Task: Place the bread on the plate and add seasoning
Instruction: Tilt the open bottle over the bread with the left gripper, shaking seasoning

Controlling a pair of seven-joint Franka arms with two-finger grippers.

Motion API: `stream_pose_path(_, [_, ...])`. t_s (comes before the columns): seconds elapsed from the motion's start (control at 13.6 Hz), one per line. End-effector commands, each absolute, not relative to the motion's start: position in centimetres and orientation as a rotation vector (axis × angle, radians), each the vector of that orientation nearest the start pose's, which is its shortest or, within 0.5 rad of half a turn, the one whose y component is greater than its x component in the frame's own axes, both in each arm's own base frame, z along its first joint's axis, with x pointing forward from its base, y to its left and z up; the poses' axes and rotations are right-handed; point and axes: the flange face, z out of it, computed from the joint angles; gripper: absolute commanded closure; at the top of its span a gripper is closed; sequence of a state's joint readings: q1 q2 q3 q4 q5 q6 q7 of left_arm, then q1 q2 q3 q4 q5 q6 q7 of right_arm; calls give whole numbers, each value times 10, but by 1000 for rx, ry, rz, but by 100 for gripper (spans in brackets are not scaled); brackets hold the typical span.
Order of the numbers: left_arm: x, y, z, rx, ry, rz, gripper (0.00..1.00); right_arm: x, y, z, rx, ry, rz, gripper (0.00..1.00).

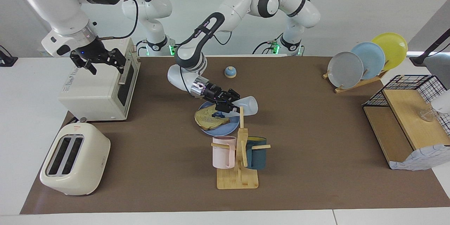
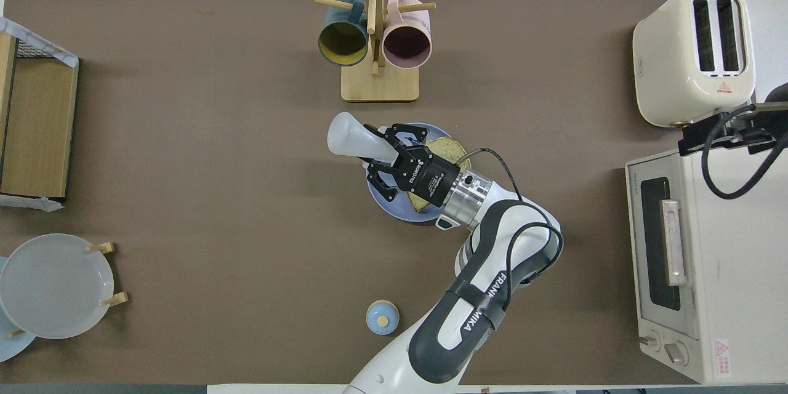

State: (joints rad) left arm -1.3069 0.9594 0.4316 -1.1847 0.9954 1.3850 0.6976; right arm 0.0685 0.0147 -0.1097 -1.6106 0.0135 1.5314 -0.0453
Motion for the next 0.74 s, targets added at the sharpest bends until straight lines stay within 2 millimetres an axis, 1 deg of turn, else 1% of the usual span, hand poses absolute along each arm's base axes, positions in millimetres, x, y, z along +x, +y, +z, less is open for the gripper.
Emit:
stream_pose_path(0.0, [470, -526, 292, -1040, 1311, 500, 100, 546, -23, 594, -3132, -48, 144, 0])
stream_pose_path(0.07, [488, -510, 292, -1055, 1291, 521, 100, 545, -23, 595, -3132, -48, 142, 0])
stream_pose_path(0.22, [486, -512, 292, -1053, 1291, 519, 100, 545, -23, 595, -3132, -48, 142, 0])
stream_pose_path(0.66, [490, -508, 293, -1058, 1287, 522, 100, 546, -23, 594, -3132, -48, 144, 0])
